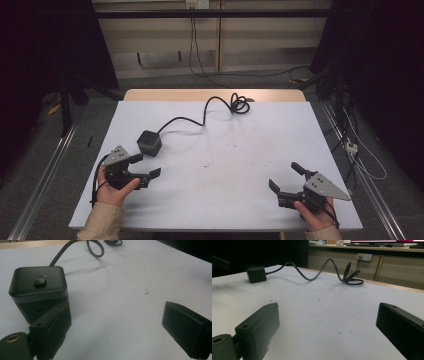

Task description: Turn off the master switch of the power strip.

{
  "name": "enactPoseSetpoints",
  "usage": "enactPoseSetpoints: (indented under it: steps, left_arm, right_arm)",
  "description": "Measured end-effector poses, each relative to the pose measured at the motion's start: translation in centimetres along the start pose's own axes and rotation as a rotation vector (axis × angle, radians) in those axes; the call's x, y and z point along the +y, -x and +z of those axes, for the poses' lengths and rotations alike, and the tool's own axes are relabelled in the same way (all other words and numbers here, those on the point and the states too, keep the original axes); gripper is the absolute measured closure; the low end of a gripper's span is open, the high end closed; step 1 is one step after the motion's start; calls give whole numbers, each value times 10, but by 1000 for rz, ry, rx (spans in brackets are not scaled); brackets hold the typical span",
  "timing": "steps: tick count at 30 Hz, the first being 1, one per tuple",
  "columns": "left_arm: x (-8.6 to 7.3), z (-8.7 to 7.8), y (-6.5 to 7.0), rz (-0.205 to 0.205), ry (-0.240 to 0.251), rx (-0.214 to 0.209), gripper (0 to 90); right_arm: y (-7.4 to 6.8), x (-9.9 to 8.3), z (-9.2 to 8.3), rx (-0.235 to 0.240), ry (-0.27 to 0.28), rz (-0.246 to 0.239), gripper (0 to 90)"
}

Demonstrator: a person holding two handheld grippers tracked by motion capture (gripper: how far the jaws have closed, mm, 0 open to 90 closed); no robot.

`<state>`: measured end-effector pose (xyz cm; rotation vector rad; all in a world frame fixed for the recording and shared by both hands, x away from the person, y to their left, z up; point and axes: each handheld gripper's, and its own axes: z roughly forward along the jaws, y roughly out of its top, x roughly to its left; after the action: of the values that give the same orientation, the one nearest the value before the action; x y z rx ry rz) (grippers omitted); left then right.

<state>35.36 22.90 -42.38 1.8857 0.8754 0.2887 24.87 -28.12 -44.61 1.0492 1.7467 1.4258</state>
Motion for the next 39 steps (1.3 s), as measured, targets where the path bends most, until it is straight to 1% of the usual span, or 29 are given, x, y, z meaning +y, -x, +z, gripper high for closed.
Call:
enactPoseSetpoints:
  steps: [7,12,16,19,23,28,39]
  left_arm:
    - [-5,-3,0,-4,2,-3,84]
    - [-9,-4,0,14,-10,-5,84]
    - [-12,-6,0,10,-9,-9,84]
    - [-14,-7,0,17,-15,-6,84]
    - [-17,-8,0,12,-16,-10,84]
    - [-19,-9,0,17,-23,-5,84]
    - [-24,-11,3,33,-29,-16,84]
  right_arm:
    - [0,0,0,0,-1,0,43]
    - [0,0,0,1,0,0,43]
    - [0,0,0,2,0,-1,43]
    - [0,0,0,2,-2,-2,43]
    - [-1,-1,0,4,-6,-1,43]
    - [-1,-1,1,5,-7,0,43]
    - [-1,0,1,6,-6,-4,43]
